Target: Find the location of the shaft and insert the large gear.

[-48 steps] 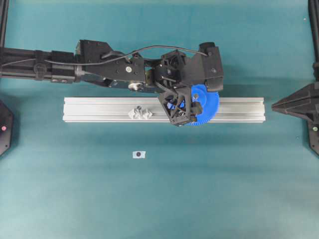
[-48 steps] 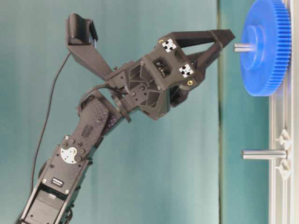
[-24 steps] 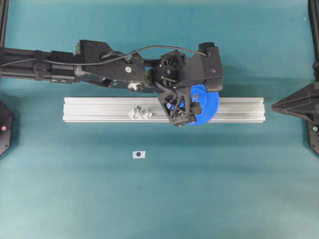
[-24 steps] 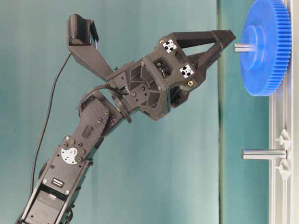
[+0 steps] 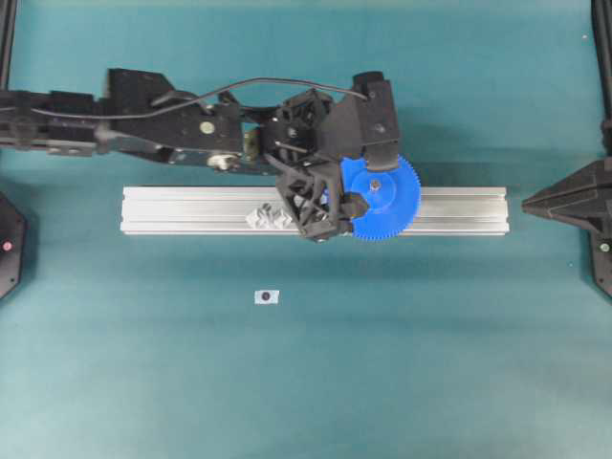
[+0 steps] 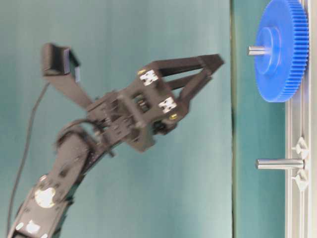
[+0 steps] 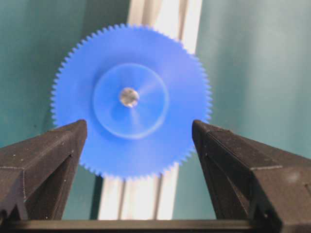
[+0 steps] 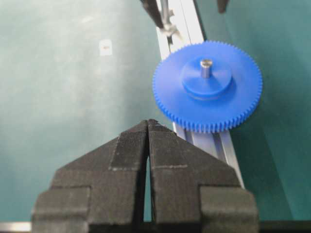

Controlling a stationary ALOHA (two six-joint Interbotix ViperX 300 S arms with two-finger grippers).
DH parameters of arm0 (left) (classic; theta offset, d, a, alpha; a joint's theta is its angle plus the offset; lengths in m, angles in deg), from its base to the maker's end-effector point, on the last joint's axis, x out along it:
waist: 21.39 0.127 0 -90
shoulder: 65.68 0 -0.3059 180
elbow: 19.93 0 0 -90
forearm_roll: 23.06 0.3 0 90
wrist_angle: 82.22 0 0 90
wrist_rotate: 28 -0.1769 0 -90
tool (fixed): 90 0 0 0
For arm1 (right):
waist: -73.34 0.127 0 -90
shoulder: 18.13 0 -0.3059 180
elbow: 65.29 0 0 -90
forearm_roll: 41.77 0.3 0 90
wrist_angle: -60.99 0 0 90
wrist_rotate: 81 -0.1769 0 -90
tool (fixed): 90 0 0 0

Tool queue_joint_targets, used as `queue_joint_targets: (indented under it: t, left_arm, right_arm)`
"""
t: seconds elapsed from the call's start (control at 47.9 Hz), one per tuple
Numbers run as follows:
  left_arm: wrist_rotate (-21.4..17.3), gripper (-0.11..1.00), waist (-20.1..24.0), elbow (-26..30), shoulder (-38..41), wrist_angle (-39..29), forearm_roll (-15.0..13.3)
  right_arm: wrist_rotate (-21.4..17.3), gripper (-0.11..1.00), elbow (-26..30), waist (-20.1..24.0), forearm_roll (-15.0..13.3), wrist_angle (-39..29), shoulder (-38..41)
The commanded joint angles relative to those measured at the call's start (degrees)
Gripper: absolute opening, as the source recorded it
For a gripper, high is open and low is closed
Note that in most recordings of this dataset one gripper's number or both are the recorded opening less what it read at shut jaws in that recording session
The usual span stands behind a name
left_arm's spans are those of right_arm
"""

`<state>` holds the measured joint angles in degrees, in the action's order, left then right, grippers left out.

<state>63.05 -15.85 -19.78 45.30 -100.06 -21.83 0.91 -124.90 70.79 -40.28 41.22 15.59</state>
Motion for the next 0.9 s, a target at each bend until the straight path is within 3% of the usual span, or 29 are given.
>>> queue_joint_targets:
  t: [0.0,0.876]
  left_arm:
    - [0.1,0.88,-0.7,0.0,-3.5,0.4,0.0]
    - [3.6,0.88,-1.7,-14.8,-20.6,3.7,0.1]
  right_arm:
    - [-0.5,0.02,0.6,0.0,-0.1,0.4,0.3]
    - [-0.5,0.02,0.6,-0.1,-0.1,0.2,-0.2]
